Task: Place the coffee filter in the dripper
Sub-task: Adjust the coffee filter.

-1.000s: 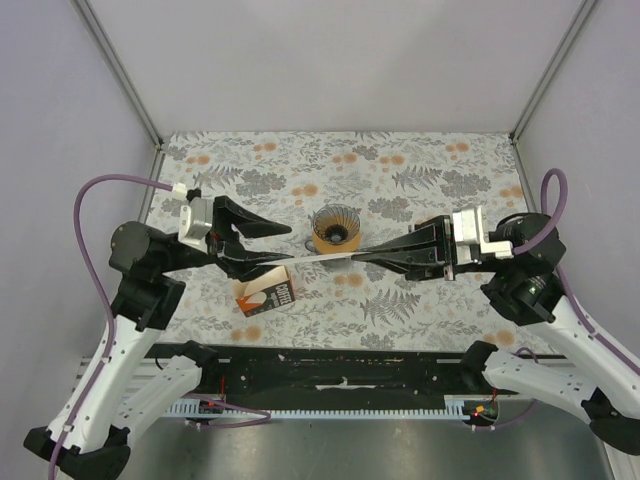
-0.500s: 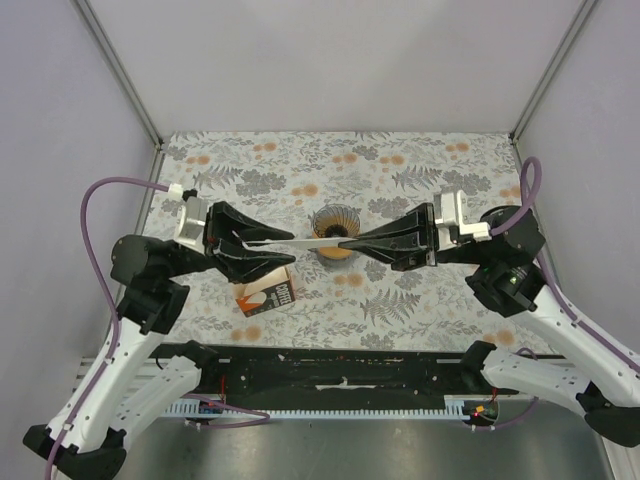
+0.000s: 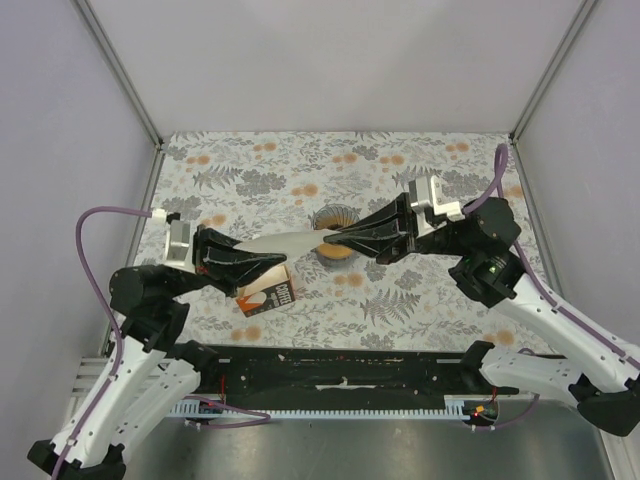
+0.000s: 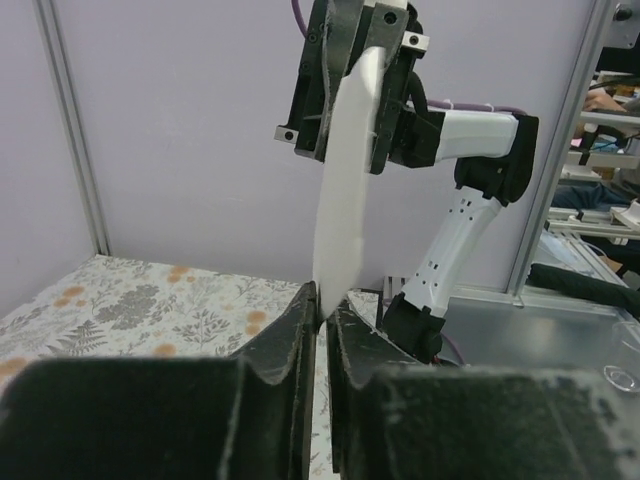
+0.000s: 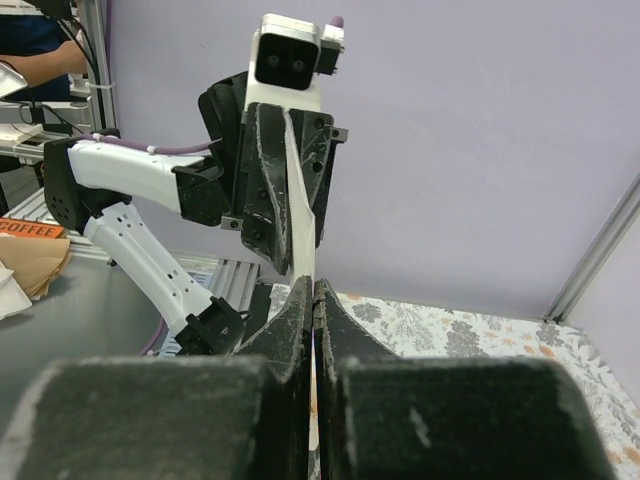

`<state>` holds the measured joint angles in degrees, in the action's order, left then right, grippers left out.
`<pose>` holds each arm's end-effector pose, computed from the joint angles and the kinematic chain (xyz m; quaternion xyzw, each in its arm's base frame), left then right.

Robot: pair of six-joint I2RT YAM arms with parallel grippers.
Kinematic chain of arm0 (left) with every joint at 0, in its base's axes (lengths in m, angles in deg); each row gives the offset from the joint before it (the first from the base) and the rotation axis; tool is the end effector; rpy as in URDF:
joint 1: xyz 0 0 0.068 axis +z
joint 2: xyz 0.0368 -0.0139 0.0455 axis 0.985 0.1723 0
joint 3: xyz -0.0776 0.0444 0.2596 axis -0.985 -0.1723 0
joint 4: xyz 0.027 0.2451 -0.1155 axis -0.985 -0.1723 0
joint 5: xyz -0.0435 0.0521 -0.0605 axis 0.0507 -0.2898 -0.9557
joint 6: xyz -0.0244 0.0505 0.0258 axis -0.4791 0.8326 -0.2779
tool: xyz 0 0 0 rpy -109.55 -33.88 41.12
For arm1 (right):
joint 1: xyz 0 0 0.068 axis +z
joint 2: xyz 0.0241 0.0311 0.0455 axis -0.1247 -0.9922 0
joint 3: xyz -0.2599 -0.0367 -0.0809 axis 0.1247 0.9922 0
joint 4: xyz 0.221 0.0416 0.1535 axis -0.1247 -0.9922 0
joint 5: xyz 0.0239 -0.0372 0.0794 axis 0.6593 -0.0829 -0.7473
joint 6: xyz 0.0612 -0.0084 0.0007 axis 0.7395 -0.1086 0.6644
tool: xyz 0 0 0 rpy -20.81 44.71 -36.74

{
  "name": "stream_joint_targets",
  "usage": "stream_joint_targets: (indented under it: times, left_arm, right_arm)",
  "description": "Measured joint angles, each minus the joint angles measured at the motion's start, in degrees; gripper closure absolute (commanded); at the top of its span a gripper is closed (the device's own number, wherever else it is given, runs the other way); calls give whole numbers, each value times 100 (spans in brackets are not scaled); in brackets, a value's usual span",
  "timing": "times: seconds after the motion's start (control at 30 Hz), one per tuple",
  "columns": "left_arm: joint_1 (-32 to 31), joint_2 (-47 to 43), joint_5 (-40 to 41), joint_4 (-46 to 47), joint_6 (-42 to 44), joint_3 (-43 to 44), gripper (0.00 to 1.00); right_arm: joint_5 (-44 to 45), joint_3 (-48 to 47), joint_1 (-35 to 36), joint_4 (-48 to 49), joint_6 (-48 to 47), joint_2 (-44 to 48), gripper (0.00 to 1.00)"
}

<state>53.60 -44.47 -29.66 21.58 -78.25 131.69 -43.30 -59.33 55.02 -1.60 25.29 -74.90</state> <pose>0.0983 -0.0881 0.4179 0.3552 0.4310 -0.5478 0.6229 0.1257 0.1857 0.4722 -0.4683 0.3576 0.5228 0.6160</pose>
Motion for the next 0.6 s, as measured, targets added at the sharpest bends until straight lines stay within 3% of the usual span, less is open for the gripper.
stream_joint_targets:
  times: [0.33,0.37,0.53,0.6]
  left_arm:
    - [192,-590,358,560,-247,-599,98]
    - [214,-616,402,584,-271,-649,98]
    - [295,-756,553,597,-258,-868,98]
    - [302,-831,533,577,-59,-984,98]
  right_arm:
    - [-26,201,31,192,352,-221,100]
    - [-26,221,31,205,367,-234,94]
    - [-72,256,28,103,393,-264,35]
    - [-59,240,26,-61,295,-264,21]
